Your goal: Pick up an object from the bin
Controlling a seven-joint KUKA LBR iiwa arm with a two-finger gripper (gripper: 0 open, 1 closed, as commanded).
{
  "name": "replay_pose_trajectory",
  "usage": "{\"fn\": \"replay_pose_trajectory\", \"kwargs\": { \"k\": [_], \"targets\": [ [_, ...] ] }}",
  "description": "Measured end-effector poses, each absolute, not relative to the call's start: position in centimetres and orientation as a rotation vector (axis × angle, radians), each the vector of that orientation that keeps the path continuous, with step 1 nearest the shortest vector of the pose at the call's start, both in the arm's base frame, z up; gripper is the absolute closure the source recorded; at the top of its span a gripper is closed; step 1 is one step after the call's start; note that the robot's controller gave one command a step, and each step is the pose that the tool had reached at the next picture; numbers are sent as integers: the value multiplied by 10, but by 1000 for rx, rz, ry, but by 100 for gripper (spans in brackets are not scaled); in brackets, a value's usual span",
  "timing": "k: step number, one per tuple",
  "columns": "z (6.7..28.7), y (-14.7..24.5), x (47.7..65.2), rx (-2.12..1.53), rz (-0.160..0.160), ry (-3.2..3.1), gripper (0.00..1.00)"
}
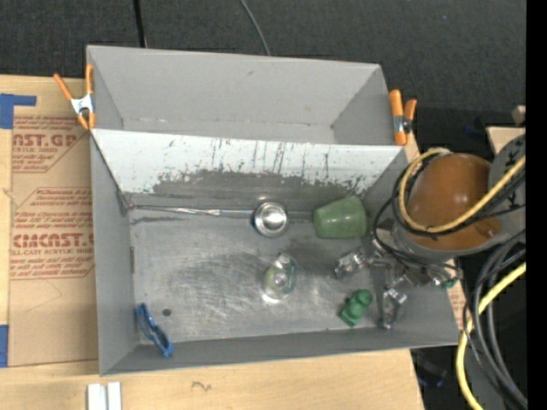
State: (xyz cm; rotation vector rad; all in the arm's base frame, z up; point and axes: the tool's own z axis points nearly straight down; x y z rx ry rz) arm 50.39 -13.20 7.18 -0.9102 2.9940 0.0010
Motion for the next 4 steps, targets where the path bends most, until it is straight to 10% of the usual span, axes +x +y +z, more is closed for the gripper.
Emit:
{"fn": "replay_pose_trajectory", "kwargs": {
  "k": [1,2,3,4],
  "targets": [
    [73,-120,489,-1378,7,2809,0],
    [72,-124,488,-1378,1,2814,100],
    [74,-122,489,-1379,1,2819,100],
    [141,-121,491,-1377,-5,2818,100]
  ]
}}
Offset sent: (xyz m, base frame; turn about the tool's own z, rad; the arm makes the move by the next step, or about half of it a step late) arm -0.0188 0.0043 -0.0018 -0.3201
